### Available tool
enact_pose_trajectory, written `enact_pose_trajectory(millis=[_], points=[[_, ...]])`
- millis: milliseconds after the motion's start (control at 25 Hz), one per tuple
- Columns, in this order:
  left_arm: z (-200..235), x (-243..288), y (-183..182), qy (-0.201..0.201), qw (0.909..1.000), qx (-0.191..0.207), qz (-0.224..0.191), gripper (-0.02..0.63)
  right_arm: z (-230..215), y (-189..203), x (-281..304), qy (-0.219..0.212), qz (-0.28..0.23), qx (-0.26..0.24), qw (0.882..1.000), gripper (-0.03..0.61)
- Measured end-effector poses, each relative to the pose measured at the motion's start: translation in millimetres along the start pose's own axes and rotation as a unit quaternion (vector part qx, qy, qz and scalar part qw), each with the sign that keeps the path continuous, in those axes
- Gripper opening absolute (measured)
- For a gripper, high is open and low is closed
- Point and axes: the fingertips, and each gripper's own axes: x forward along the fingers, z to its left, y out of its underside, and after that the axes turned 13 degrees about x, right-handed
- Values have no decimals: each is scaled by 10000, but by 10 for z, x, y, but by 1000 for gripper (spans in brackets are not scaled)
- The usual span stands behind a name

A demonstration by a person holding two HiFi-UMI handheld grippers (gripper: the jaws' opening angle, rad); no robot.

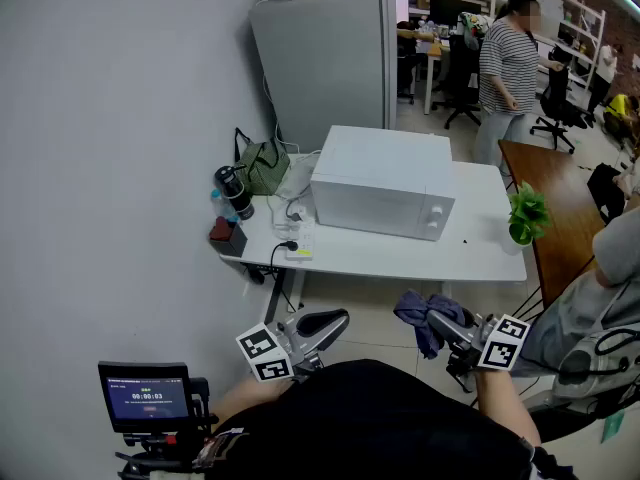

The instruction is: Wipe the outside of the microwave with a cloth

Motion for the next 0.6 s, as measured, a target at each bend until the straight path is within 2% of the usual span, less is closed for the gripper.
enact_pose_trajectory(millis=[280, 440, 600], points=[[374, -66, 70, -148, 9998, -41, -105, 25, -259, -91, 379, -62, 139, -14, 9999, 101], [836, -179, -2, -207, 9994, -85, -247, 23, -367, -298, 855, -38, 276, -135, 9995, 101], [1532, -349, -150, -88, 9992, -17, -389, 23, -502, -640, 1517, 182, 212, -354, 9990, 101]])
